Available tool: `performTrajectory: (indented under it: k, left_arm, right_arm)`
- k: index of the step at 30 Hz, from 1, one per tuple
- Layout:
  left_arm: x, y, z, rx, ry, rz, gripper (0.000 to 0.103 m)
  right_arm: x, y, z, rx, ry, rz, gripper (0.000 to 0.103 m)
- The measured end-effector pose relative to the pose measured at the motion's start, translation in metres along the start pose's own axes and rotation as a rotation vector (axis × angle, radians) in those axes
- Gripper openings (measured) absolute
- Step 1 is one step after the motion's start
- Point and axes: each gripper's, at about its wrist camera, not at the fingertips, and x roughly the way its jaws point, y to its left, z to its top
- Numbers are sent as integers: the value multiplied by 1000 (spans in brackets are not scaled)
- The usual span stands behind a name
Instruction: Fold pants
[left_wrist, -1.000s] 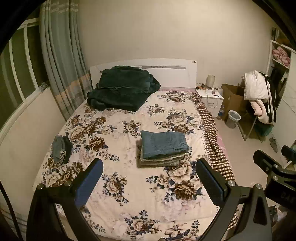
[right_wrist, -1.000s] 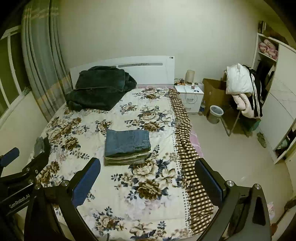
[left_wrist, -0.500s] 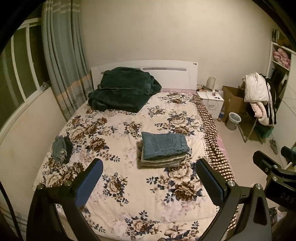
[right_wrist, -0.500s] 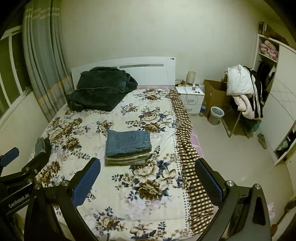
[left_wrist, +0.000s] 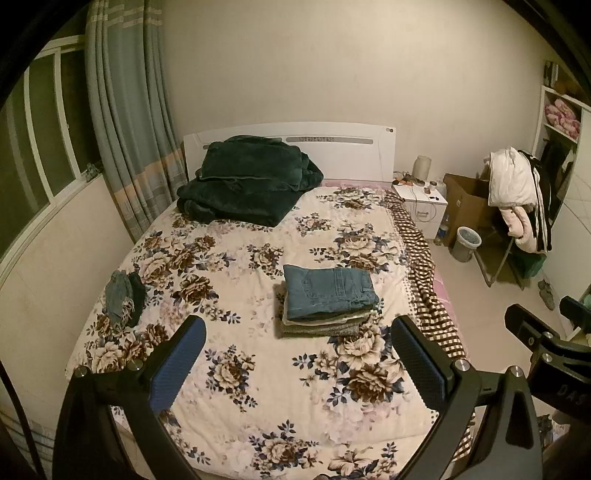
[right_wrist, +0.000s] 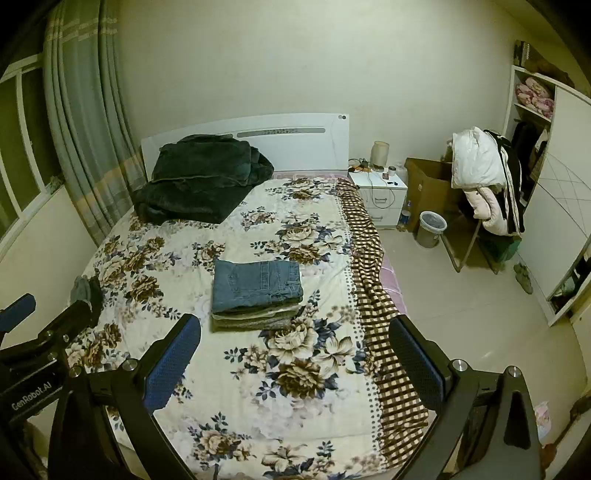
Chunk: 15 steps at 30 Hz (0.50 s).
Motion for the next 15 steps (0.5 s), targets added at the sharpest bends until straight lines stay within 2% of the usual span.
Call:
performTrajectory:
  k: [15]
  left_arm:
    - [-1,2,10,-20,2,10,103]
  right_arm:
    - [-1,0,2,3,1,1,103]
